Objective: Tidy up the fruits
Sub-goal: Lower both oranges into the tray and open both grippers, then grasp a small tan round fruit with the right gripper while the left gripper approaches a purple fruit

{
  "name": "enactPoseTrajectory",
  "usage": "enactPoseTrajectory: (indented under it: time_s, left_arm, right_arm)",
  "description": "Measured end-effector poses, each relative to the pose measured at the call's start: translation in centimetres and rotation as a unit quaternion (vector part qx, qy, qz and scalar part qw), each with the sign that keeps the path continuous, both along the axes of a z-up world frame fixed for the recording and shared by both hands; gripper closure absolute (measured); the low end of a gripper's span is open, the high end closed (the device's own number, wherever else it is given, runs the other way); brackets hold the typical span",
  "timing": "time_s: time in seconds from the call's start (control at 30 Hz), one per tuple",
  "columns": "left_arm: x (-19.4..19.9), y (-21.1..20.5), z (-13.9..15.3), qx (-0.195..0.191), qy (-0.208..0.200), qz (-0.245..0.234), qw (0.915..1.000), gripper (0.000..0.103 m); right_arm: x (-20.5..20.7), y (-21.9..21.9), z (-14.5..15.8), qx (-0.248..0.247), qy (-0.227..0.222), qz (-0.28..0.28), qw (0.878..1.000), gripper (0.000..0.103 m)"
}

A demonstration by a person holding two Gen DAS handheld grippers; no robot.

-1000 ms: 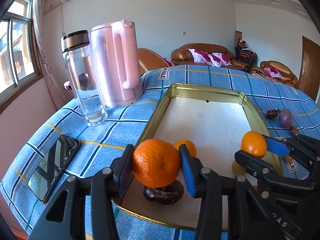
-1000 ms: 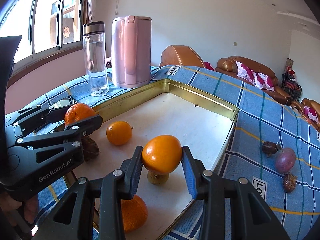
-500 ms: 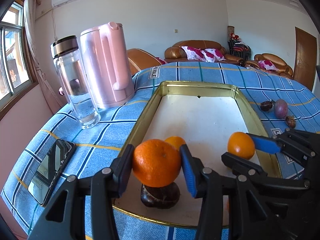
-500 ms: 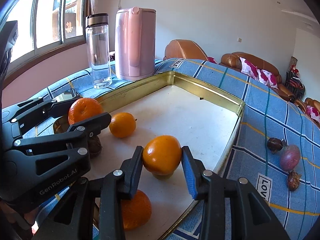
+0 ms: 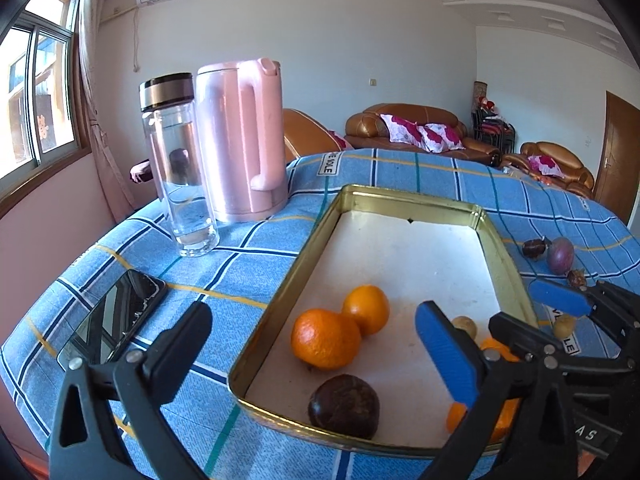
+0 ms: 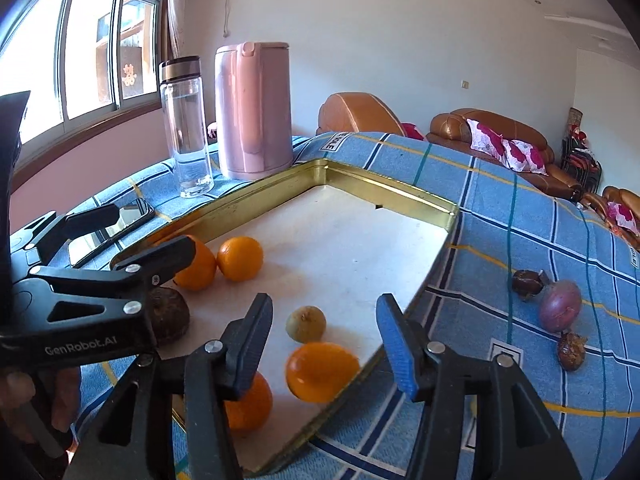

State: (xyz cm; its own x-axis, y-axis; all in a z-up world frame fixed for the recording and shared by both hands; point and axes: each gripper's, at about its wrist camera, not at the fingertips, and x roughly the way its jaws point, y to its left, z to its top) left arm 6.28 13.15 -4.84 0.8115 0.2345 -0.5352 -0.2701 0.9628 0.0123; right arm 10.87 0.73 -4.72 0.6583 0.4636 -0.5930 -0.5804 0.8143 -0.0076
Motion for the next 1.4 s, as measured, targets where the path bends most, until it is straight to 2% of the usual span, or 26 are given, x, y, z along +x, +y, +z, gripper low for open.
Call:
enactPoseTrajectory:
  time_s: [0.2, 0.37, 0.5, 0.87, 0.93, 0.97, 1.03, 1.13, 1.27, 1.4]
  left_arm:
    - [-0.2, -1.6, 0.2, 0.001, -0.009, -0.020, 0.9998, 0.000]
    - [0.0, -2.8, 0.1, 0.003, -0.004, -0.029, 0.9996, 0.000]
    - [0.1, -3.6, 0.2, 0.006, -0.001, -0.030, 0.9995, 0.000]
    - [0.7, -5.5, 0.7, 0.017, 0.006, -0.039, 0.9991, 0.000]
    - [0.9, -6.1, 1.0, 0.021, 0.007, -0.043, 0.9988, 0.000]
    - [1.1, -6.4, 1.2, 0.023, 0.006, -0.045, 0.9987, 0.000]
    - [1.5, -7.2, 1.5, 0.026, 0.006, -0.051, 0.9983, 0.000]
    - [2.4, -9.1, 2.1, 0.030, 0.008, -0.065, 0.9974, 0.000]
    - [3.9, -12.8, 2.7, 0.037, 0.011, -0.095, 0.9947, 0.000]
    - [6.2, -16.7, 3.1, 0.037, 0.014, -0.119, 0.9921, 0.000]
  right_arm:
    - [0.0, -5.6, 1.2, 0.003, -0.011, -0.054, 0.998, 0.043]
    - [1.2, -9.9, 0.3, -0.014, 0.008, -0.109, 0.994, 0.043]
    - [1.6, -11.2, -0.8, -0.029, 0.027, -0.120, 0.992, 0.043]
    - [3.4, -9.7, -3.0, -0.049, 0.089, -0.083, 0.991, 0.058]
    - [4.1, -9.4, -3.8, -0.053, 0.114, -0.076, 0.989, 0.072]
    - [4.3, -9.4, -3.8, -0.050, 0.116, -0.069, 0.990, 0.072]
    - [3.9, -9.5, -3.5, -0.055, 0.102, -0.065, 0.991, 0.072]
    - [3.5, -11.1, -2.7, -0.037, 0.084, -0.079, 0.993, 0.072]
    - [4.7, -14.9, -1.7, -0.031, 0.055, -0.141, 0.988, 0.072]
    - [6.4, -18.9, -0.7, -0.041, 0.028, -0.202, 0.978, 0.072]
